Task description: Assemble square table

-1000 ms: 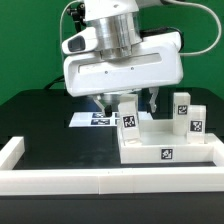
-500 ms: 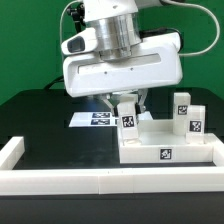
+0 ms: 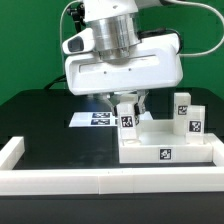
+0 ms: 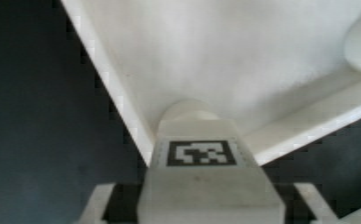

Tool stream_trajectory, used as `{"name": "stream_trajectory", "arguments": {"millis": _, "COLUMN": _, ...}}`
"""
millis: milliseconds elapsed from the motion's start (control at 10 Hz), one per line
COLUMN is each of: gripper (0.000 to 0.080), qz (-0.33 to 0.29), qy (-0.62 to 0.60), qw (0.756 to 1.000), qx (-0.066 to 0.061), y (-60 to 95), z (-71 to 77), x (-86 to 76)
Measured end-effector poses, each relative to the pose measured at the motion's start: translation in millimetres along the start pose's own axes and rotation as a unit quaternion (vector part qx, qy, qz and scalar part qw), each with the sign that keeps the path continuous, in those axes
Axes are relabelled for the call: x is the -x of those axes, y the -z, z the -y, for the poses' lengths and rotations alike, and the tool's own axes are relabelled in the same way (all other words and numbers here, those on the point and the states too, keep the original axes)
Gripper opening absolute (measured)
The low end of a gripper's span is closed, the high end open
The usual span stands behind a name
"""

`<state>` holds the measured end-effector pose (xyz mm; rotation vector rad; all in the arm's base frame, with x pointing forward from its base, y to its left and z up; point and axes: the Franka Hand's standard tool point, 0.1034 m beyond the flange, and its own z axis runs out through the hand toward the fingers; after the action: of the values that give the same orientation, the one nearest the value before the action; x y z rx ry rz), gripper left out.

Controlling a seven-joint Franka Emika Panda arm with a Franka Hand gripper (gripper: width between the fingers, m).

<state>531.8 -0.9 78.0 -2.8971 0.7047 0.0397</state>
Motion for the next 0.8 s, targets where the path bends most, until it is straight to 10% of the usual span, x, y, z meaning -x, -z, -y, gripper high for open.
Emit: {"name": "stream_trajectory", "arguments": {"millis": 800, "gripper": 0.0291, "qz": -0.003, "qy": -0.421, "qw": 0.907, "qx": -0.010, "y": -1.4, "z": 7.2, "x": -3.8}}
